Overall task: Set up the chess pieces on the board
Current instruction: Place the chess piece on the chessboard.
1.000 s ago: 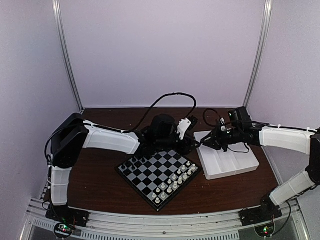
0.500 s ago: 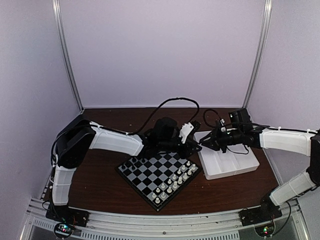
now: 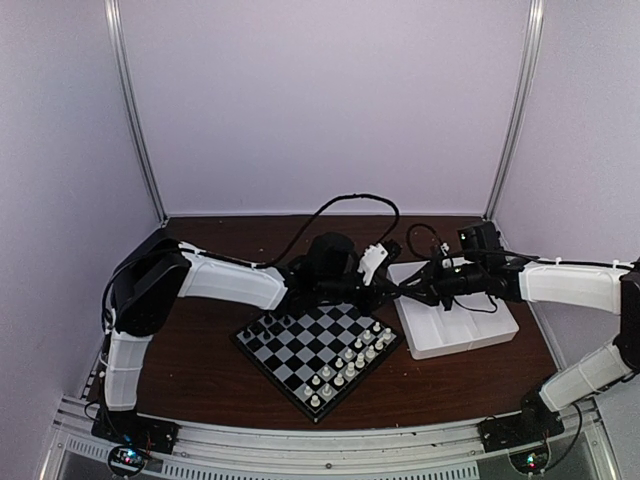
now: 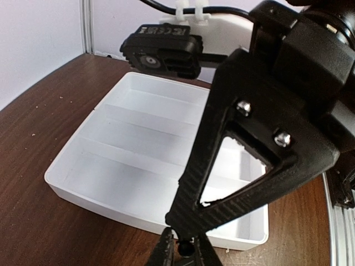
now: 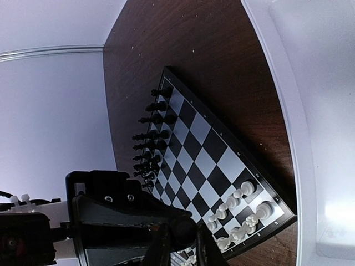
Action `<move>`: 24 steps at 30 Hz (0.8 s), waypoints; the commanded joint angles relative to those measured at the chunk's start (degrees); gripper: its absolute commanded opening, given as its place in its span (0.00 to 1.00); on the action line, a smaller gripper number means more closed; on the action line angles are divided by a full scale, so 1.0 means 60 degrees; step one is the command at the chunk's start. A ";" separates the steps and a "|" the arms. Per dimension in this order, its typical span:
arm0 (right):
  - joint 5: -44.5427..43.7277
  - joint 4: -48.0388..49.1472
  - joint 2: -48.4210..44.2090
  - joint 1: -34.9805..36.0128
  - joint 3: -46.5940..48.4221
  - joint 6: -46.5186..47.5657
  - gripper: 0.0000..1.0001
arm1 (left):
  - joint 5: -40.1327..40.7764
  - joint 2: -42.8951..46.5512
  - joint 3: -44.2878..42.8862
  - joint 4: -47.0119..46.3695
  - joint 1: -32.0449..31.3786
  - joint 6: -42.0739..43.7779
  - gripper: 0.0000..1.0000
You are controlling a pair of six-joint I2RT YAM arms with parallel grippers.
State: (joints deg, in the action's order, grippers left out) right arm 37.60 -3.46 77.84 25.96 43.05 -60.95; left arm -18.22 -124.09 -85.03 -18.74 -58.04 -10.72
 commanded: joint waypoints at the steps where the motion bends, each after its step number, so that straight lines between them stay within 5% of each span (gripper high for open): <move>1: 0.0163 0.0309 -0.0274 0.0069 -0.0085 -0.0072 0.15 | -0.0217 -0.0038 -0.0286 -0.0374 0.0009 0.0182 0.11; 3: 0.0149 0.0375 -0.0287 0.0069 -0.0097 -0.0116 0.15 | -0.0273 -0.0027 -0.0286 -0.0349 0.0006 0.0202 0.01; 8: 0.0092 0.0492 -0.0278 0.0065 -0.0163 -0.0197 0.17 | -0.0349 0.0035 -0.0244 -0.0308 0.0007 0.0276 0.00; 18: -0.0820 -0.0897 -0.1046 -0.0137 0.0159 0.0987 0.51 | -0.0088 0.0524 -0.0198 0.0956 0.0013 0.0453 0.00; 24: -0.2372 -0.2039 -0.1989 -0.0382 0.0311 0.2799 0.71 | 0.0722 0.1155 -0.0671 0.3989 0.0068 0.0608 0.00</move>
State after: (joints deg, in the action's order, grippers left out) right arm 31.88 -9.52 69.36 24.53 42.94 -53.45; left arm -17.67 -122.21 -85.34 -7.16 -57.87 -8.64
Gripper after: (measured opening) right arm 0.694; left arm 0.051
